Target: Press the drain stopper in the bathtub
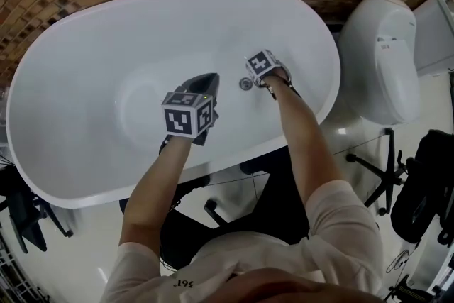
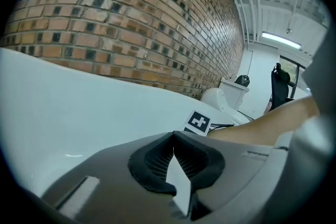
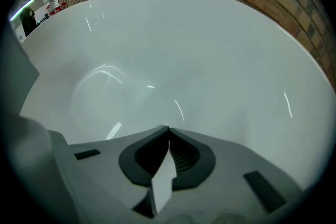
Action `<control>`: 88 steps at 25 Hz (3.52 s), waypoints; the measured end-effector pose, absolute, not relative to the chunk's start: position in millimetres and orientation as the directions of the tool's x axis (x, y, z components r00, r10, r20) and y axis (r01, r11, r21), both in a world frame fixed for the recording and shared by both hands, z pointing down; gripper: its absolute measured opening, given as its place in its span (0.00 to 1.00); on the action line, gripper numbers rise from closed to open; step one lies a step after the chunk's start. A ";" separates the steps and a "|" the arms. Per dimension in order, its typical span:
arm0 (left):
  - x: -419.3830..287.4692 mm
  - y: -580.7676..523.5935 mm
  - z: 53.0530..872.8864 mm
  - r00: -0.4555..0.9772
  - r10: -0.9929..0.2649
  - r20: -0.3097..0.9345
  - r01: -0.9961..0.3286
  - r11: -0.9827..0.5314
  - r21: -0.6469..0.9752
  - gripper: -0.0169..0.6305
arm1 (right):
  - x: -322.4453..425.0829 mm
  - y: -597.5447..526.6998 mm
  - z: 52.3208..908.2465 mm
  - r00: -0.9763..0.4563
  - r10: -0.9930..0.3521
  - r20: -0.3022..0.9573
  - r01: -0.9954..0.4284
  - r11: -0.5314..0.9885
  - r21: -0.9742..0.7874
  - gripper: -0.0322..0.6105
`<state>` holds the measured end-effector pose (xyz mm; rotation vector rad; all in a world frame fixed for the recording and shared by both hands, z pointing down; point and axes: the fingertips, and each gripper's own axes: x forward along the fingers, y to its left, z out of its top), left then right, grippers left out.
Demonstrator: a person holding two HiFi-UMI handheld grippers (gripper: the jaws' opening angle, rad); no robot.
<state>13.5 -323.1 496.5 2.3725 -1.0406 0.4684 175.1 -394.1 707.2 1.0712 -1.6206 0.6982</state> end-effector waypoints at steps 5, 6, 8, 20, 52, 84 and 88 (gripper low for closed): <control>9.0 -315.0 473.3 0.640 -0.606 0.473 -0.763 -0.573 0.299 0.04 | 178.3 -388.5 670.2 -0.070 -0.341 0.937 -0.898 0.430 0.090 0.07; 8.3 -311.6 470.6 0.640 -0.605 0.474 -0.763 -0.574 0.297 0.04 | 177.2 -385.2 666.5 -0.075 -0.344 0.936 -0.898 0.431 0.086 0.07; 7.0 -307.5 464.8 0.639 -0.607 0.472 -0.763 -0.577 0.292 0.04 | 176.7 -380.4 658.4 -0.081 -0.350 0.933 -0.901 0.427 0.082 0.07; 4.8 -287.6 433.3 0.639 -0.623 0.452 -0.765 -0.578 0.284 0.04 | 186.9 -365.9 607.2 -0.049 -0.404 0.913 -0.907 0.401 0.128 0.07; 16.6 -189.5 321.2 0.653 -0.699 0.292 -0.757 -0.616 0.217 0.04 | 192.8 -317.7 426.3 -0.125 -0.660 0.741 -0.927 0.345 0.150 0.07; -5.7 -139.4 266.9 0.644 -0.747 0.165 -0.764 -0.617 0.191 0.04 | 129.1 -249.6 270.6 -0.273 -0.859 0.433 -0.886 0.400 0.235 0.07; -7.3 -137.1 259.8 0.646 -0.749 0.147 -0.762 -0.619 0.191 0.04 | 122.2 -240.8 262.7 -0.285 -0.859 0.425 -0.874 0.414 0.252 0.07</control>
